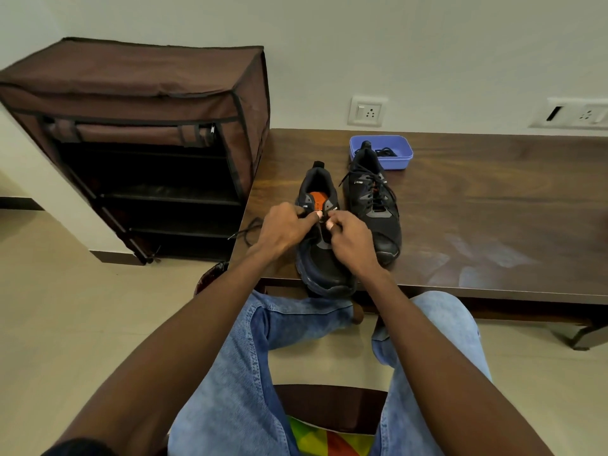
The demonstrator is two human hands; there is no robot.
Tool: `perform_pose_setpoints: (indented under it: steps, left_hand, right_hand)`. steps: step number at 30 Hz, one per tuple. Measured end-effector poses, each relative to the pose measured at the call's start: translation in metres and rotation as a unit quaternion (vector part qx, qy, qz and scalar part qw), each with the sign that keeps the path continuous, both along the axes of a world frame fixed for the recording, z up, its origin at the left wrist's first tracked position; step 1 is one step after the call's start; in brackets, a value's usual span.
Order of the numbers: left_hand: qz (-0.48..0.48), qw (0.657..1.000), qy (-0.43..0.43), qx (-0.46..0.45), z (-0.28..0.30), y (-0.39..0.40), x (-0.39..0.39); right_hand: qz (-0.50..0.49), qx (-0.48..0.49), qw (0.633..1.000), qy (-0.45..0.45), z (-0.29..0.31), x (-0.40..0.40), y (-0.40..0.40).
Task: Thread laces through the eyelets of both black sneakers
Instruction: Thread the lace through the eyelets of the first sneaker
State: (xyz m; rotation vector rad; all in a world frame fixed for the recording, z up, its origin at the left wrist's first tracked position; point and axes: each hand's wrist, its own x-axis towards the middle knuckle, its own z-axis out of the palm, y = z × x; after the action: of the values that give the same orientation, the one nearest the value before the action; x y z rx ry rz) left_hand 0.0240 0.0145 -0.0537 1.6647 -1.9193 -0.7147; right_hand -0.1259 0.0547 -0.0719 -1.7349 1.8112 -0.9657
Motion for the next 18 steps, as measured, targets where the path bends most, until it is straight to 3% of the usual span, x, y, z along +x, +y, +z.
perform_pose_setpoints:
  steps: [2,3,5,7,10,12,13,15,16,18]
  left_hand:
    - [0.001,1.000,-0.014,-0.004,0.005,-0.001,0.000]
    - [-0.001,1.000,-0.021,-0.006,0.007,-0.002,0.001]
    - [-0.008,1.000,-0.021,0.000,0.009,-0.003,0.003]
    - [-0.012,1.000,-0.009,0.018,0.008,0.000,0.005]
    - [-0.004,0.999,0.012,0.035,0.005,0.003,0.004]
    - [0.002,1.000,0.007,0.029,0.004,0.004,0.001]
    - [0.003,1.000,0.011,0.029,0.005,0.004,0.001]
    - [0.000,0.998,0.048,0.047,0.004,0.007,0.000]
    - [-0.004,0.996,0.067,0.058,0.004,0.009,0.001]
    - [-0.013,0.996,0.068,0.056,0.001,0.009,0.004]
  right_hand:
    - [-0.065,0.021,0.987,-0.145,0.005,-0.005,-0.003]
    - [-0.096,0.030,0.964,-0.248,0.007,-0.006,-0.005]
    - [-0.163,0.033,0.880,-0.446,0.015,-0.006,-0.006]
    - [-0.251,-0.007,0.812,-0.527,0.020,-0.015,-0.008]
    - [-0.376,-0.046,0.800,-0.466,0.020,-0.032,-0.008]
    - [-0.404,-0.061,0.838,-0.362,0.020,-0.034,-0.005]
    - [-0.395,-0.079,0.879,-0.256,0.021,-0.033,-0.002]
    - [-0.310,-0.156,0.937,-0.020,0.017,-0.029,0.002]
    - [-0.228,-0.179,0.956,0.045,0.014,-0.026,0.003]
    - [-0.043,-0.140,0.985,0.090,0.004,-0.017,0.000]
